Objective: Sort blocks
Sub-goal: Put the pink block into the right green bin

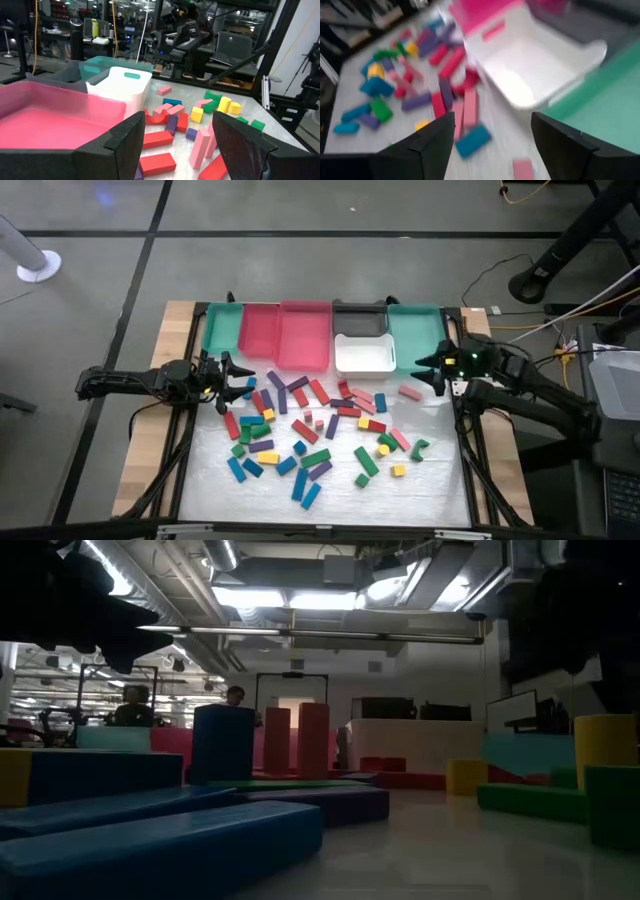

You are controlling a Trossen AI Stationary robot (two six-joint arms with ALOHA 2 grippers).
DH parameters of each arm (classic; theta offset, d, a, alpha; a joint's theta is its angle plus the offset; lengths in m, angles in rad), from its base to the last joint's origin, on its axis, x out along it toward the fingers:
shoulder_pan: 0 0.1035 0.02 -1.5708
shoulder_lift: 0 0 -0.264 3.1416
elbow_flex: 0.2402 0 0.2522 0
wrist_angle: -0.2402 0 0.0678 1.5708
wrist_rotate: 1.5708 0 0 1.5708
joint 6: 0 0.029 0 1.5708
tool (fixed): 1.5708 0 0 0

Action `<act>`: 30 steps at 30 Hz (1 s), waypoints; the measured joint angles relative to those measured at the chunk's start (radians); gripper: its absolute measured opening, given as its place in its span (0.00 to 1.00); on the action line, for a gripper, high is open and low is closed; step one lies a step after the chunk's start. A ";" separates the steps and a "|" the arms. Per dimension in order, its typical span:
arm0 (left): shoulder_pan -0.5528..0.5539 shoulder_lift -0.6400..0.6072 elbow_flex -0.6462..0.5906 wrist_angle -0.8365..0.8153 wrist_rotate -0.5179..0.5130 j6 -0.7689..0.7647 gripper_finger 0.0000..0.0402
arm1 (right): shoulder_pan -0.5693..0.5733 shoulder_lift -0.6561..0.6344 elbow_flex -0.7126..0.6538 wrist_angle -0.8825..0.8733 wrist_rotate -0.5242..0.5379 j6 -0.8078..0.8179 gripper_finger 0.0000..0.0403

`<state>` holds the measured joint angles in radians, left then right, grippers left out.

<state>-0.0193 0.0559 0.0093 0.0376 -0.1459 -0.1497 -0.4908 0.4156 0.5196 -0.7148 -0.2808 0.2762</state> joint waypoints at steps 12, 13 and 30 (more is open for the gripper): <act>0.000 0.000 0.000 0.000 0.000 0.000 0.55 | 0.001 0.383 0.068 -0.182 -0.027 0.010 0.66; 0.000 0.000 0.000 0.000 0.000 0.000 0.55 | 0.001 0.407 0.068 -0.198 -0.027 0.010 0.66; 0.000 0.000 0.000 -0.001 0.000 -0.007 0.55 | 0.103 0.711 0.069 -0.221 0.171 0.011 0.66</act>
<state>-0.0191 0.0559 0.0095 0.0364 -0.1457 -0.1564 -0.3880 1.1268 0.5884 -0.9357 -0.1096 0.2874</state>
